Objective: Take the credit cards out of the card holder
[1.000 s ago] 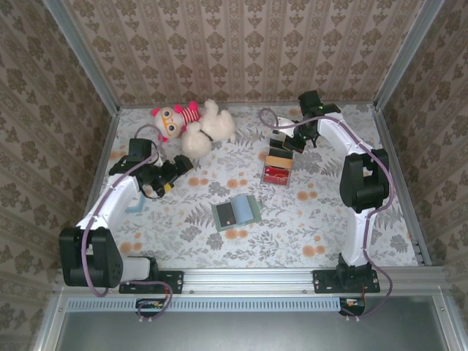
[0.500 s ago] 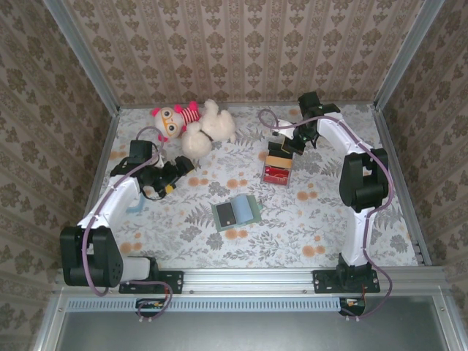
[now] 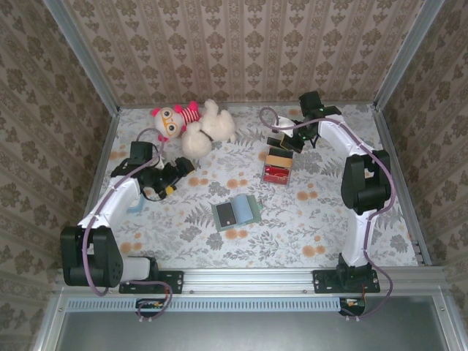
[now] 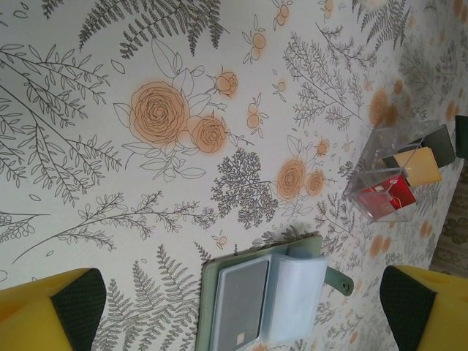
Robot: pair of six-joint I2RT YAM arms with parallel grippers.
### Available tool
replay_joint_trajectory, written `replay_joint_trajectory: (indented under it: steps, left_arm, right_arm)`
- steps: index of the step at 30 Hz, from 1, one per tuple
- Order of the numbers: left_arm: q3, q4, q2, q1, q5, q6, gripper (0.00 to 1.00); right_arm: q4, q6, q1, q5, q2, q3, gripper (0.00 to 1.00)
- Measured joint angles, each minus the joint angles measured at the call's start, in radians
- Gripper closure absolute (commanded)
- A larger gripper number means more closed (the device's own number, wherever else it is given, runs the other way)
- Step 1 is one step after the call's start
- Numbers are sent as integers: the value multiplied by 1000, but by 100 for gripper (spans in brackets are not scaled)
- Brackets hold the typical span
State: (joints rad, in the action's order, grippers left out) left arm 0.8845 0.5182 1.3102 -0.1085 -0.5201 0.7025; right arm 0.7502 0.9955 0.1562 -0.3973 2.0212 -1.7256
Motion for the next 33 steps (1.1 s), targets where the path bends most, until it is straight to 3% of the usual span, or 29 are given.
replay_joint_trajectory:
  steps: [20,29,33]
  left_arm:
    - [-21,-18,0,0,-7,1,0]
    - [-21,-27,0,0,-8,8,0]
    - [-21,-32,0,0,-10,9,0]
  right_arm:
    - [10,1,1,-35,-22,31,92]
    - [17,11,4,24,6,31,91]
    - [18,24,4,39,11,31,86]
